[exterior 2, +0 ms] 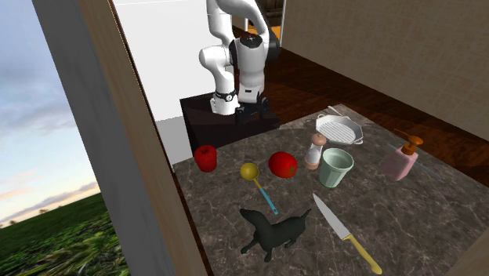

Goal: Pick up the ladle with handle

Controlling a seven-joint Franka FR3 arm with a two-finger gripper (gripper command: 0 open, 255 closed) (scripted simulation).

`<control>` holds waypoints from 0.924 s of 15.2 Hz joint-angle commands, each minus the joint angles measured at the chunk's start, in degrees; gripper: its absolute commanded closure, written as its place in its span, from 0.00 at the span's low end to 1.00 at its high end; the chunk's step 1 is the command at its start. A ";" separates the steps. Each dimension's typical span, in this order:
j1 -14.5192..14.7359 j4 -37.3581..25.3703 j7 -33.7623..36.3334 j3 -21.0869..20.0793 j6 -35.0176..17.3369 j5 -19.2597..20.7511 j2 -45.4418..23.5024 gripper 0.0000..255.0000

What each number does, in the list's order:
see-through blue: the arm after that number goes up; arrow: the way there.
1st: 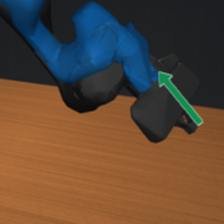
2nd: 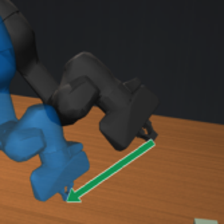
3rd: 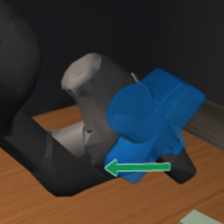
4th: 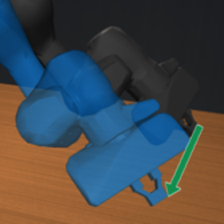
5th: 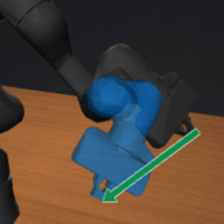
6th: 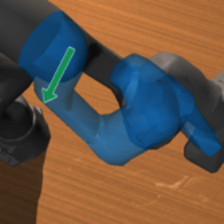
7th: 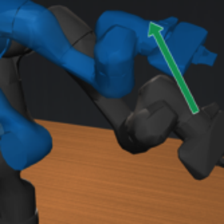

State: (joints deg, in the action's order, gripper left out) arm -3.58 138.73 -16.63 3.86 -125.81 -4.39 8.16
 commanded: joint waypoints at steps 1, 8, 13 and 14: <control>0.00 -2.41 -0.98 0.36 -2.38 -1.15 -5.02 0.00; -1.13 -10.72 -5.25 0.67 -9.05 -5.98 -21.29 0.00; -2.75 -18.80 -7.78 -0.18 -11.59 -9.11 -32.88 0.00; -3.10 -20.62 -8.18 -0.38 -11.88 -9.63 -35.18 0.00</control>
State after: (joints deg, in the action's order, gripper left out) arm -6.26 119.87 -24.22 3.67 -137.16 -13.39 -24.47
